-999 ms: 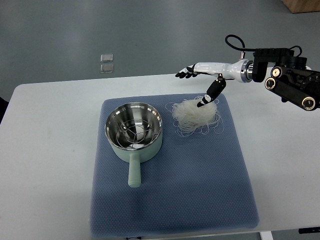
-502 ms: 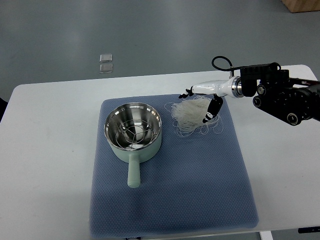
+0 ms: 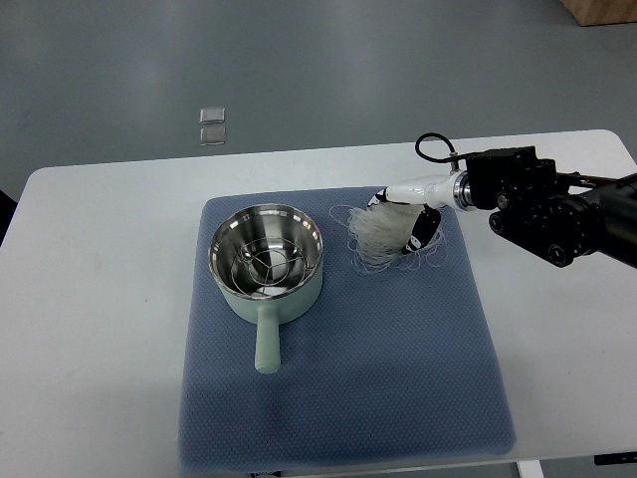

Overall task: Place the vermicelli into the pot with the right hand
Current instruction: 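Close the right hand's fingers around the vermicelli bundle, then lift the vermicelli with the right hand and carry it over the pot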

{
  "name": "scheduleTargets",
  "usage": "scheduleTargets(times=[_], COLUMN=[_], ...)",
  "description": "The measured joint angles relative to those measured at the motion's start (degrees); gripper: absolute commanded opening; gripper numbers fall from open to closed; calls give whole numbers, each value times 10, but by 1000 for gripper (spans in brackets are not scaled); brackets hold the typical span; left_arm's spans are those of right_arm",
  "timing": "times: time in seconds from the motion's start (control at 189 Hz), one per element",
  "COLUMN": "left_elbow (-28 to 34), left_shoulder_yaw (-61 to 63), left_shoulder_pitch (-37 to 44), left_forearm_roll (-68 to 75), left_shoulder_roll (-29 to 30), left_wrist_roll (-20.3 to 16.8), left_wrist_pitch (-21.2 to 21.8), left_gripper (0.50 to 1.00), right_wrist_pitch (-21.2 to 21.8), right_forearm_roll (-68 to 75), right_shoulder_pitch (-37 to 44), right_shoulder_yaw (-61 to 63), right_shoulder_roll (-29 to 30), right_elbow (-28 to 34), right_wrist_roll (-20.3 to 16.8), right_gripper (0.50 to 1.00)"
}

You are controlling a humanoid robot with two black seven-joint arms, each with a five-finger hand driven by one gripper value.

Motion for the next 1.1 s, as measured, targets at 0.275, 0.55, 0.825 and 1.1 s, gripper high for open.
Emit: scheduleTargets(times=[0.275, 0.55, 0.825, 1.1], left_elbow=[-1, 0, 0, 0], left_shoulder_yaw=[1, 0, 0, 0], left_shoulder_pitch=[0, 0, 0, 0], left_forearm_roll=[0, 0, 0, 0], left_shoulder_roll=[0, 0, 0, 0], left_wrist_roll=[0, 0, 0, 0], left_wrist_pitch=[0, 0, 0, 0], left_gripper=[1000, 1000, 1000, 1000], right_wrist_pitch=[-27, -73, -61, -25], right_forearm_roll=[3, 29, 36, 71], right_shoulder_pitch=[-3, 40, 82, 88], right_shoulder_yaw=[3, 80, 134, 153], right_shoulder_roll=[-2, -27, -40, -20], right_elbow=[-1, 38, 131, 210], right_wrist_roll=[0, 8, 9, 49], right_gripper=[500, 500, 500, 500])
